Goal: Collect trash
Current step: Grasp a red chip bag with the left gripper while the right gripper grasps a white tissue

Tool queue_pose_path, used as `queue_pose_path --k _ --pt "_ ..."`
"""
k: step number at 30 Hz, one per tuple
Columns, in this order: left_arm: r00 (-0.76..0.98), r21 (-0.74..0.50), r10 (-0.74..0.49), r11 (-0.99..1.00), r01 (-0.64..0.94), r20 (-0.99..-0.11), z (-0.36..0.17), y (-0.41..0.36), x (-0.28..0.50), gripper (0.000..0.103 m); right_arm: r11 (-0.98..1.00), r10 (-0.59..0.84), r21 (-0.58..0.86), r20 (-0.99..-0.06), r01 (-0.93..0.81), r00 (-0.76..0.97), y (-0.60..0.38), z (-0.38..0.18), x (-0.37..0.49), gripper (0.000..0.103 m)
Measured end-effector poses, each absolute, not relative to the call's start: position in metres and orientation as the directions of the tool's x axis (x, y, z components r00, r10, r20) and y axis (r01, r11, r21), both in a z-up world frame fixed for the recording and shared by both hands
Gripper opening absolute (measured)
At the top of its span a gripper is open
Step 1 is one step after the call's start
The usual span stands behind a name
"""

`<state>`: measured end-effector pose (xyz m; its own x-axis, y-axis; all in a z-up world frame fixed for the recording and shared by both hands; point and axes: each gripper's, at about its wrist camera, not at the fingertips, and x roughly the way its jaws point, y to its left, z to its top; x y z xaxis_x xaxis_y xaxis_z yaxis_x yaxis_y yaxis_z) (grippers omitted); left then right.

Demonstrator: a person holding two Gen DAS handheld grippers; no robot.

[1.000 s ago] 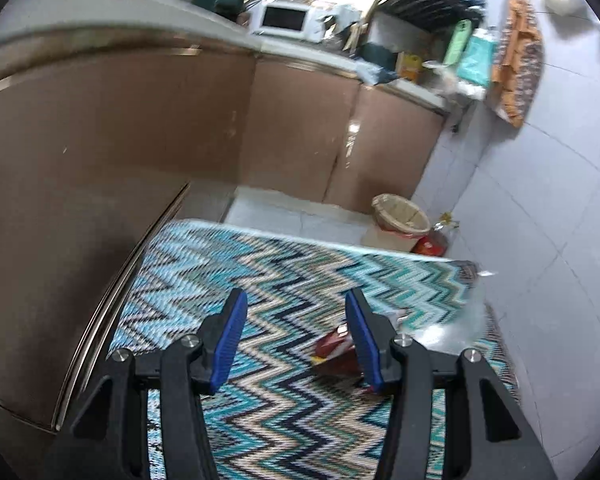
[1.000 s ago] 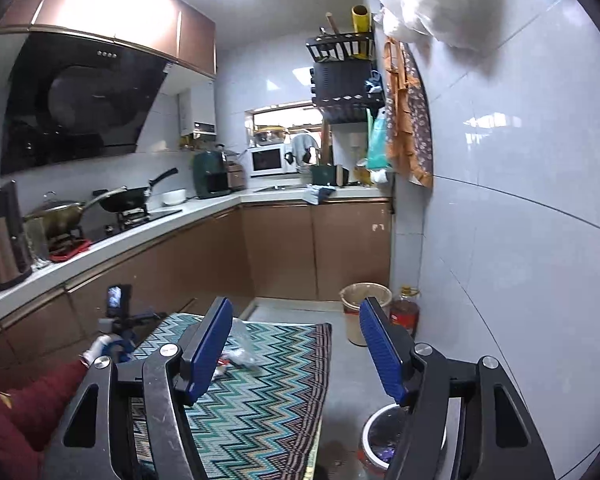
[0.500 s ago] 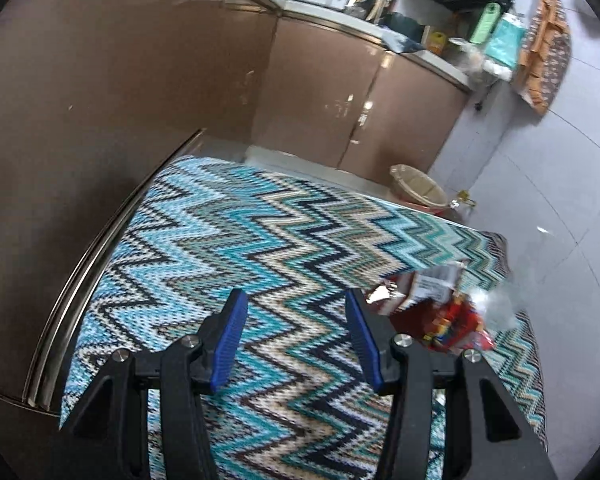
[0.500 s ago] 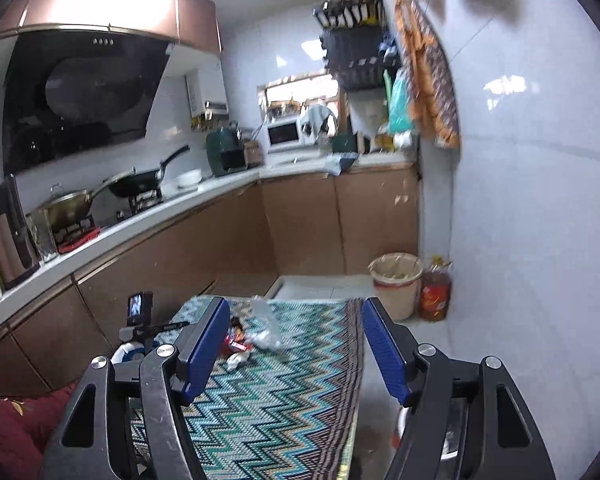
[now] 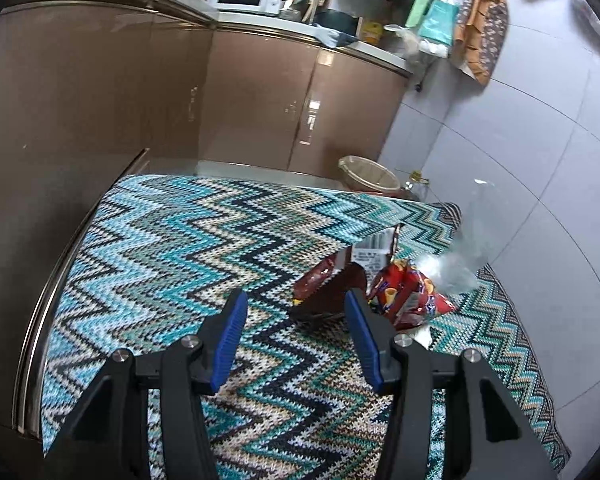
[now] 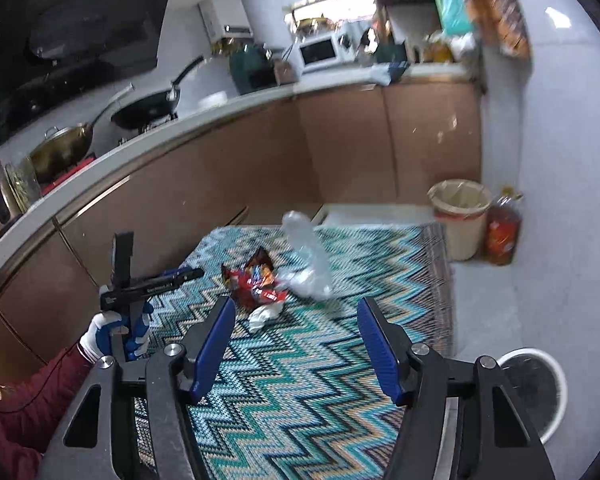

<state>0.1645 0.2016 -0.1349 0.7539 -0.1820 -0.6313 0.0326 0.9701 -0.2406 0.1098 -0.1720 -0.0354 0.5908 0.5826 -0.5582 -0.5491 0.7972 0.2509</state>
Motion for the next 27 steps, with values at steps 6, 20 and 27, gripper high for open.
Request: queue_pose_path --k 6,20,27 --pt "0.738 -0.236 -0.23 0.967 0.099 -0.634 -0.144 0.193 0.186 0.049 0.777 0.592 0.284 -0.635 -0.562 0.497 -0.13 -0.084 0.15 0.061" --pt "0.683 -0.333 -0.366 0.924 0.187 -0.632 -0.172 0.194 0.223 0.048 0.717 0.618 0.358 -0.724 -0.598 0.307 -0.05 -0.162 0.201 0.061" --pt "0.689 -0.358 -0.362 0.921 0.157 -0.628 -0.175 0.209 0.231 0.042 0.705 0.63 0.385 -0.727 -0.596 0.275 -0.027 -0.176 0.212 0.061"
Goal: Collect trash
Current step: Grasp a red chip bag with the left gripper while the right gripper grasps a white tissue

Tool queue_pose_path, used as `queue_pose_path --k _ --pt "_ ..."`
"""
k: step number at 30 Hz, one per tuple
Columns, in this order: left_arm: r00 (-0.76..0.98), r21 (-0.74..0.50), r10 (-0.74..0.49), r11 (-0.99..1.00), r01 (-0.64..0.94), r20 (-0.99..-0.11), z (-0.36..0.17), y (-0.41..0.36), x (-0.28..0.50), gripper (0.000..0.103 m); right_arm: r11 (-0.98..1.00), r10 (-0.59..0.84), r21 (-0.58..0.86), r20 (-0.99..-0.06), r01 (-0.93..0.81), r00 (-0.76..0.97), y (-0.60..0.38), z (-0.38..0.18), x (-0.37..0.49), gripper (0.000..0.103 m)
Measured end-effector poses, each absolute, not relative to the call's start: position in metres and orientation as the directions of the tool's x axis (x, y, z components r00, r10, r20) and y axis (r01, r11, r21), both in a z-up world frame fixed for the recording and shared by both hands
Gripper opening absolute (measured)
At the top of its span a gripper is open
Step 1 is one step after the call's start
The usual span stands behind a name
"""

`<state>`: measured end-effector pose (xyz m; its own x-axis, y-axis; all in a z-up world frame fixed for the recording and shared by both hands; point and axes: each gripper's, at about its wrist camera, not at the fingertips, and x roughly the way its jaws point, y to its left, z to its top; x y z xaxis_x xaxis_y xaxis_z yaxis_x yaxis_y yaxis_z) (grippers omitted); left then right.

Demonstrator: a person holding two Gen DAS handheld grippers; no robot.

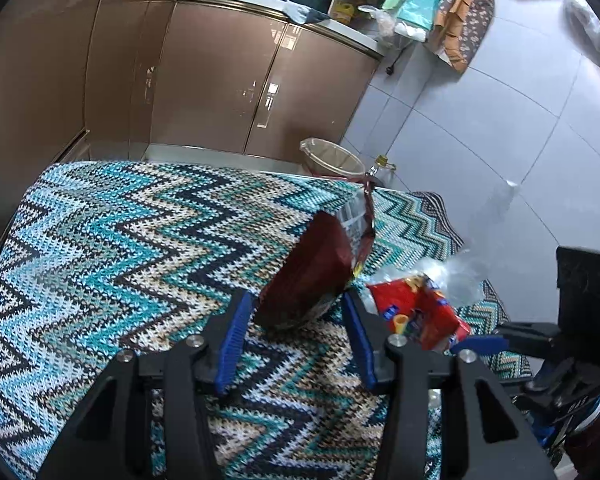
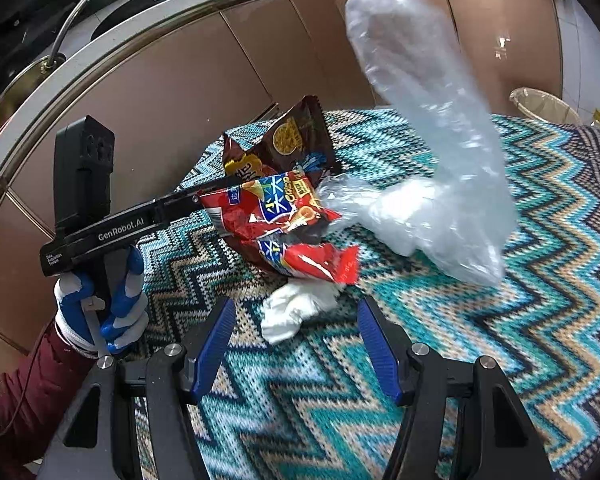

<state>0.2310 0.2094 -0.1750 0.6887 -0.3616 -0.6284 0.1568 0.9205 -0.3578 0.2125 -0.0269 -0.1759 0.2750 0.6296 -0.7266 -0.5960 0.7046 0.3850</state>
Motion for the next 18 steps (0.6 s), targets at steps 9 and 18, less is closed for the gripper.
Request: queue_pose_path --k 9,18 --pt "0.668 -0.38 -0.38 0.912 0.155 -0.64 -0.183 0.209 0.241 0.041 0.733 0.596 0.373 -0.756 -0.569 0.271 -0.012 -0.194 0.223 0.047" --pt "0.66 -0.378 -0.375 0.914 0.147 -0.651 -0.187 0.205 0.245 0.041 0.738 0.588 0.354 -0.755 -0.574 0.291 -0.027 -0.194 0.217 0.013"
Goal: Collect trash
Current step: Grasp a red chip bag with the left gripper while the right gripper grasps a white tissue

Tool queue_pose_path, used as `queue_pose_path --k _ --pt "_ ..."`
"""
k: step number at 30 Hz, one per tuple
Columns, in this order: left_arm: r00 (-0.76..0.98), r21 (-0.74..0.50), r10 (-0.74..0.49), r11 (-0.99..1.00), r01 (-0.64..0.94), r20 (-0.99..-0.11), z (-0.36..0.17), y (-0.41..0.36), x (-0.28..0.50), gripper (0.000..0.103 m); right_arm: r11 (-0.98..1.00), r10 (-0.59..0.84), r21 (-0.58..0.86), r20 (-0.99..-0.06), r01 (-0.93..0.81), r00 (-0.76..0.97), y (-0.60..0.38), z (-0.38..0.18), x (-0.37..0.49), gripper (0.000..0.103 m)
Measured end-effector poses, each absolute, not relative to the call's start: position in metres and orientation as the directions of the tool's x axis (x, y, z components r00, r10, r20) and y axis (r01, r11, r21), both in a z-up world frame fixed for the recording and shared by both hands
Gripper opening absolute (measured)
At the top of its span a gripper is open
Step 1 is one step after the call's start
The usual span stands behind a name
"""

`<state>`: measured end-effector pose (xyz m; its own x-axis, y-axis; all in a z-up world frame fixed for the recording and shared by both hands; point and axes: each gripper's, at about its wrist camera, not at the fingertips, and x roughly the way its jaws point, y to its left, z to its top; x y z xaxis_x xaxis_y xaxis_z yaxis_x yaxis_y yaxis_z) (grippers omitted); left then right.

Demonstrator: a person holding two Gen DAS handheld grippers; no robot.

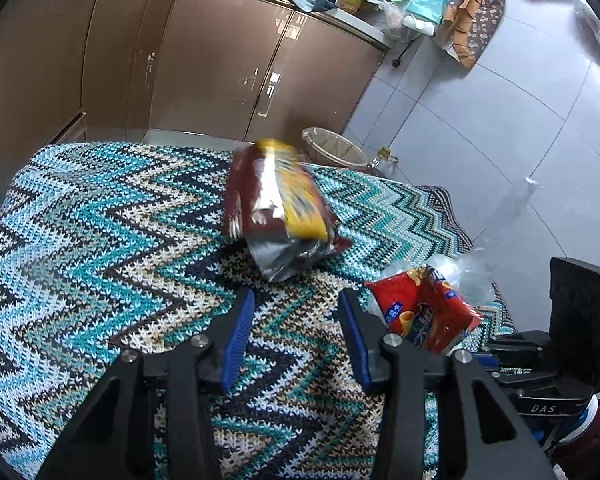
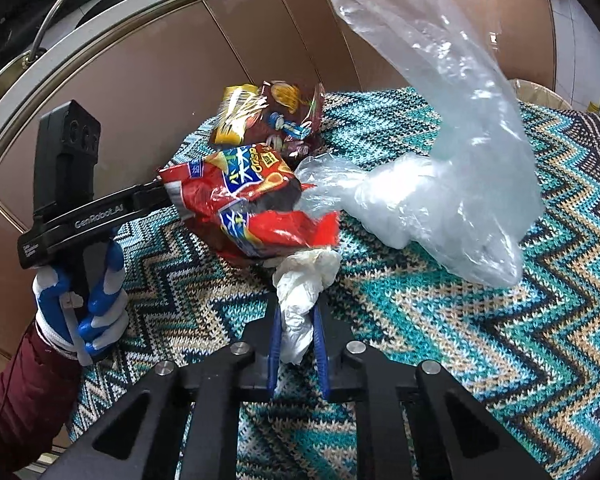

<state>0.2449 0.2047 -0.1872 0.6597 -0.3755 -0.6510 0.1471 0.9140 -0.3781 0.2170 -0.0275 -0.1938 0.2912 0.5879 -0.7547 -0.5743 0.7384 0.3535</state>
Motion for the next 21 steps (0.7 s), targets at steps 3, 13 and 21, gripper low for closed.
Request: queue_pose_path --k 3,13,21 --pt "0.655 -0.391 -0.389 0.908 0.152 -0.648 -0.187 0.201 0.244 0.041 0.741 0.584 0.347 -0.755 -0.575 0.298 -0.034 -0.193 0.213 0.013" --pt "0.627 -0.481 -0.536 0.831 0.277 -0.565 -0.17 0.183 0.206 0.046 0.757 0.576 0.337 -0.75 -0.56 0.327 -0.055 -0.188 0.208 0.013" --pt "0.595 -0.431 -0.563 0.825 0.365 -0.574 -0.159 0.142 0.187 0.051 0.757 0.577 0.338 -0.746 -0.559 0.331 -0.06 -0.183 0.203 0.013"
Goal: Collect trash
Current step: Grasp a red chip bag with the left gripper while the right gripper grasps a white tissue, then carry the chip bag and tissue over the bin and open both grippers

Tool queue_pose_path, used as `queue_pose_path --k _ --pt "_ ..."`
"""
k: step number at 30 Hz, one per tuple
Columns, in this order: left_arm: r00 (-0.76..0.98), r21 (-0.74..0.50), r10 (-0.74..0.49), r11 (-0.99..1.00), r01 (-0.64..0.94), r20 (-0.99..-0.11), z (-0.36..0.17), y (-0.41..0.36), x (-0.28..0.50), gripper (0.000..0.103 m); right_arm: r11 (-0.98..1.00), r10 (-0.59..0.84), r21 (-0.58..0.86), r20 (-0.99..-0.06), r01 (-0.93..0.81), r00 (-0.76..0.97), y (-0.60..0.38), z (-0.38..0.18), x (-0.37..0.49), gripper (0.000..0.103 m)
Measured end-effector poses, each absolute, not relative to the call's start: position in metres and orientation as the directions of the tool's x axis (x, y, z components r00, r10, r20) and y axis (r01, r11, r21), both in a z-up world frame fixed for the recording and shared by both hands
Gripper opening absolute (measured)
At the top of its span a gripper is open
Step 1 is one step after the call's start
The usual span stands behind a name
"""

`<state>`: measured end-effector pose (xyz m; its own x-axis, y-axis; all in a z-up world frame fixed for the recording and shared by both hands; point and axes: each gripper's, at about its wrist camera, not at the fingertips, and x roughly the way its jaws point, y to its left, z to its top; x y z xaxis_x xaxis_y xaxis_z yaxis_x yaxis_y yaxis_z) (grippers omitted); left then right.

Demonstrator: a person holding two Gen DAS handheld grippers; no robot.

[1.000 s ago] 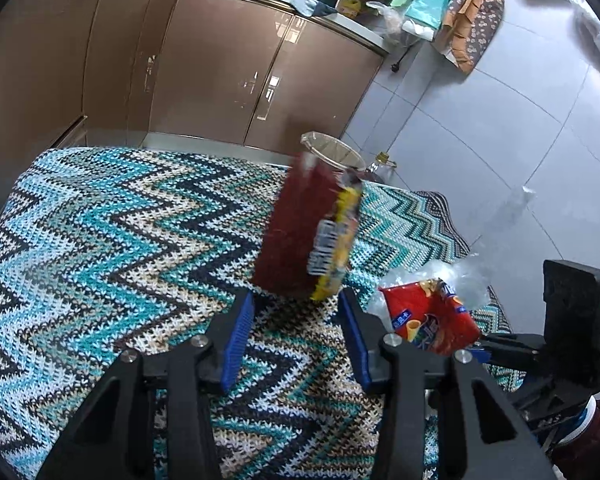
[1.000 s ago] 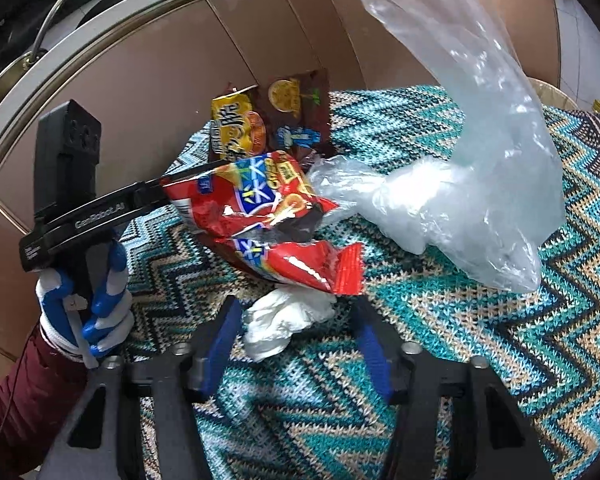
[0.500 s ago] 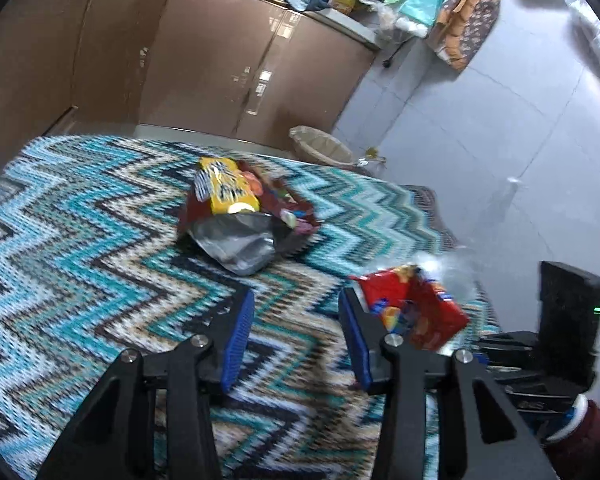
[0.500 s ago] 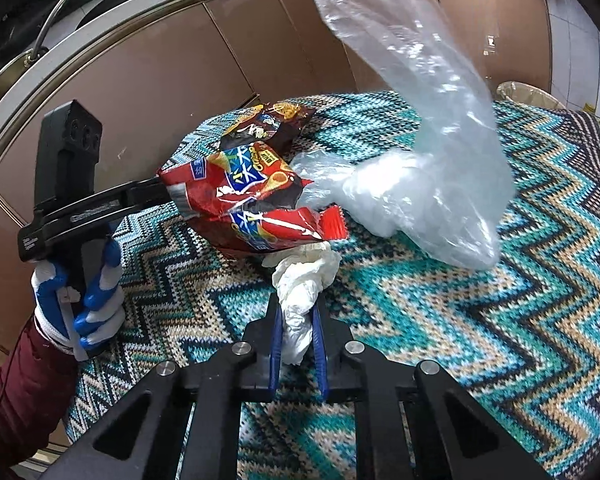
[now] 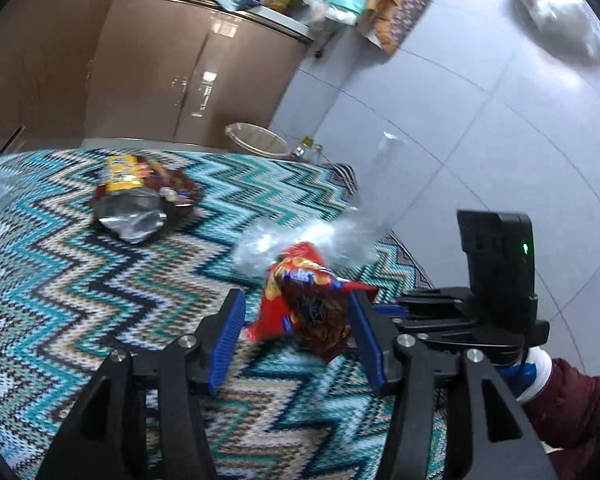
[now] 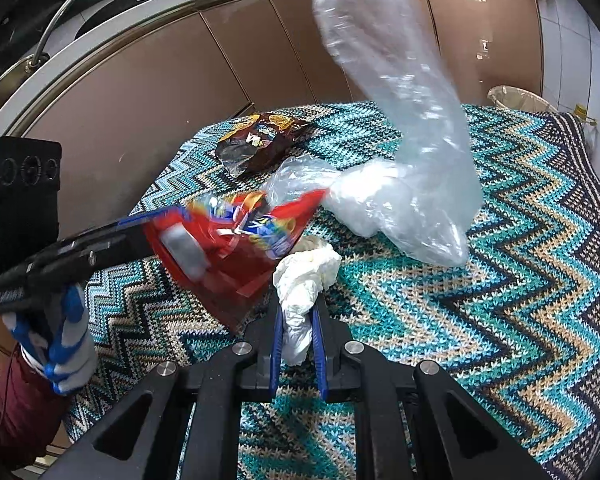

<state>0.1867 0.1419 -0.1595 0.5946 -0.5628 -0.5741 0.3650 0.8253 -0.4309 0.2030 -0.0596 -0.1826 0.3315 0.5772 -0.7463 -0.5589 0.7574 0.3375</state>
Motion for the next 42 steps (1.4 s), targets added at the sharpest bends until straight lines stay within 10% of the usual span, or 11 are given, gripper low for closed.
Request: queue_pose_path --k 14,17,21,42 --pt "0.553 -0.497 -0.594 0.8 0.335 -0.584 -0.178 0.126 0.188 0.05 0.734 0.593 0.33 -0.737 -0.593 0.325 -0.046 -0.183 0.196 0.013" --pt "0.555 -0.516 -0.594 0.798 0.312 -0.583 -0.185 0.127 0.195 0.018 0.74 0.588 0.327 -0.739 -0.588 0.329 -0.05 -0.184 0.194 0.013" --pt "0.566 -0.522 -0.584 0.802 0.291 -0.582 -0.188 0.131 0.193 0.005 0.748 0.581 0.321 -0.739 -0.58 0.34 -0.06 -0.179 0.191 0.013" --pt "0.706 -0.317 -0.411 0.909 0.27 -0.577 -0.101 0.11 0.108 0.004 0.803 0.557 0.261 -0.648 -0.535 0.52 -0.133 -0.112 0.101 0.013"
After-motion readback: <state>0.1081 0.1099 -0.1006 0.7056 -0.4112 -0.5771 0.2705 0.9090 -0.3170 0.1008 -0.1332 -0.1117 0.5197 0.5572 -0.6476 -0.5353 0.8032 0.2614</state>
